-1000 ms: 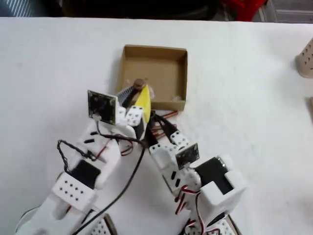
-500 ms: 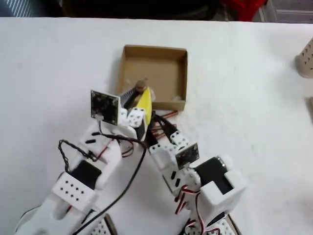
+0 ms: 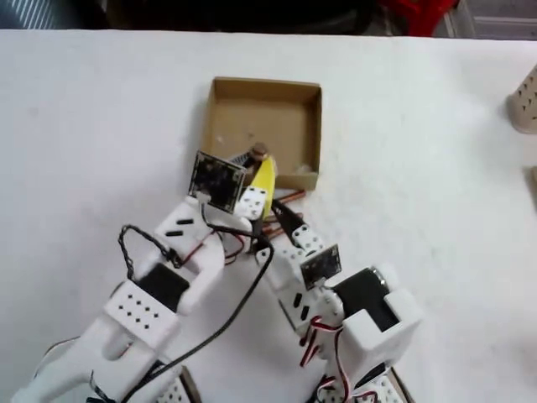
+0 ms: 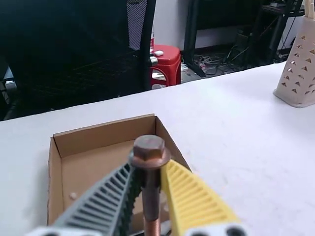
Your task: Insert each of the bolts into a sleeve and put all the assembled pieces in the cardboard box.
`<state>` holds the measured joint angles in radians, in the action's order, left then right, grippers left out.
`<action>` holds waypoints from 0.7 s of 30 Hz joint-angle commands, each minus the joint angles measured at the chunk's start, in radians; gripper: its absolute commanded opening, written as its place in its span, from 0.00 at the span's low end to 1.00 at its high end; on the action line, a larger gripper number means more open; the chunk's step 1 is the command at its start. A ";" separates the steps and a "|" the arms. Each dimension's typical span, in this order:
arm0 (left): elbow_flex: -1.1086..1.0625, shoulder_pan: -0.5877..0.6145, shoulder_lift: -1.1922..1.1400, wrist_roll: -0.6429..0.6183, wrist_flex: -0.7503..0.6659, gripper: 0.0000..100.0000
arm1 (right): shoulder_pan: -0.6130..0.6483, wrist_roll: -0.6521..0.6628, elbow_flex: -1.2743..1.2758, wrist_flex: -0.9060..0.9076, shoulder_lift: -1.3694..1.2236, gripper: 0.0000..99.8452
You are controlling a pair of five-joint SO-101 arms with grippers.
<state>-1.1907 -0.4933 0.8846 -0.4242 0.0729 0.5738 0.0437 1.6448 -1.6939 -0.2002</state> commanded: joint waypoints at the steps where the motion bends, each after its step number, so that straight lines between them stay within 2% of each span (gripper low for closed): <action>1: 0.044 -0.019 0.018 -0.057 -0.012 0.02 | 0.007 -0.003 0.006 -0.021 0.005 0.02; 4: 0.044 -0.018 0.053 -0.126 0.011 0.02 | 0.007 -0.003 0.006 -0.021 0.005 0.02; 12: 0.046 -0.018 0.081 -0.137 0.049 0.02 | 0.007 -0.003 0.006 -0.021 0.005 0.02; 16: 0.055 -0.013 0.081 -0.239 0.051 0.02 | 0.007 -0.003 0.006 -0.021 0.005 0.02; 21: 0.063 -0.016 0.081 -0.250 0.052 0.02 | 0.007 -0.003 0.006 -0.021 0.005 0.02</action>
<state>-1.1907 -0.4979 0.9383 -0.6559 0.1204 0.5785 0.0437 1.6448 -1.6939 -0.2002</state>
